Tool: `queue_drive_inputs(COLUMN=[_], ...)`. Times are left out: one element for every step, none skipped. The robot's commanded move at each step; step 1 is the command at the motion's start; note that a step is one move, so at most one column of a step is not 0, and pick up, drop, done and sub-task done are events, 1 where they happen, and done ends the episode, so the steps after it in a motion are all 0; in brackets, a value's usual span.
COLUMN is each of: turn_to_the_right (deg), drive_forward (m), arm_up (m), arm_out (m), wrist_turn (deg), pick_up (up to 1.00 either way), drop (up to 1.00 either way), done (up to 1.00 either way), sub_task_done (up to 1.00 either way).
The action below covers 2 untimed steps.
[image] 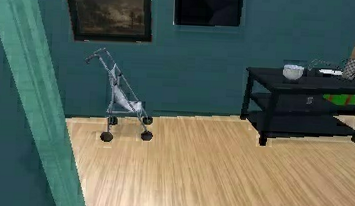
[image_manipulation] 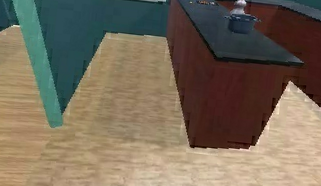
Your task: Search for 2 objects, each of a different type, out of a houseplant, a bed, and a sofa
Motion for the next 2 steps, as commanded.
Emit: queue_drive_inputs(turn_to_the_right=[0.0, 0.0], drive_forward=[0.45, 0.7], arm_up=[0.0, 0.0], arm_out=[0.0, 0.0], wrist_turn=[0.0, 0.0], pick_up=[0.0, 0.0], drop=[0.0, 0.0], done=[0.0, 0.0], sub_task_done=[0.0, 0.0])
